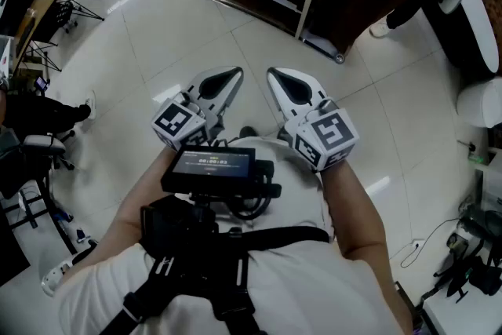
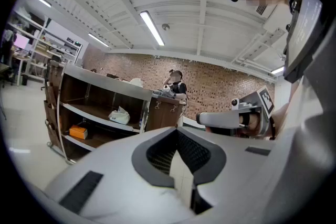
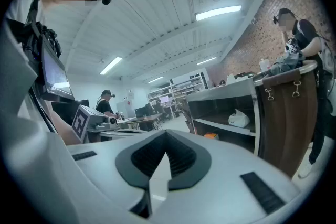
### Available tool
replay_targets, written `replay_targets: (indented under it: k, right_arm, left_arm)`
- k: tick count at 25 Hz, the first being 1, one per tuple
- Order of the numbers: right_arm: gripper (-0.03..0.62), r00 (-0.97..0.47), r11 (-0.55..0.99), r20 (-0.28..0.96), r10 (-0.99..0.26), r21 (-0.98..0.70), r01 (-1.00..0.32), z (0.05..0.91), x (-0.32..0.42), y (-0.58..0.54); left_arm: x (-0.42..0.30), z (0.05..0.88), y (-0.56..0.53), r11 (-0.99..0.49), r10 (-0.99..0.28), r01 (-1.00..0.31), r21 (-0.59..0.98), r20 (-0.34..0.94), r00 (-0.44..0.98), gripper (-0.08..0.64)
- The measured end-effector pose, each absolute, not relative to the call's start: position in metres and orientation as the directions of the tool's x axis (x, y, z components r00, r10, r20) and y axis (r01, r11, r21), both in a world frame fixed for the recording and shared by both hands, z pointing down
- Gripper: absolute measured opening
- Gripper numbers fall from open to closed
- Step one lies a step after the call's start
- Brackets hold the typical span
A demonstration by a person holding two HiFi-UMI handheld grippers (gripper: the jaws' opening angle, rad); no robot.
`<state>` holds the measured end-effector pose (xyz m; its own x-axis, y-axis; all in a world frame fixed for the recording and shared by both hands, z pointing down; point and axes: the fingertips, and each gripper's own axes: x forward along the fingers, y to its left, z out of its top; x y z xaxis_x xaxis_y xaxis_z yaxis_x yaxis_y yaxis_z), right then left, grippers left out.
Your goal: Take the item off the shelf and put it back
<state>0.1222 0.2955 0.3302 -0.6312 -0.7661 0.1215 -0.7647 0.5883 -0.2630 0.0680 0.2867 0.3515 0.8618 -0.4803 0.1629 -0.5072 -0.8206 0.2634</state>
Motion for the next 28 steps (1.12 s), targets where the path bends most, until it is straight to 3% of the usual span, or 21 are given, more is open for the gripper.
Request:
replay_targets:
  k: [28]
  right_arm:
    - [0.005,-0.616,0.565,0.208,-0.76,-0.257,-0.784,0.353,0.035,0.286]
  left_arm:
    - [-0.047,0.371,0.278,-0.765,-0.551,-0.573,0.295,0.161,0.819,0.006]
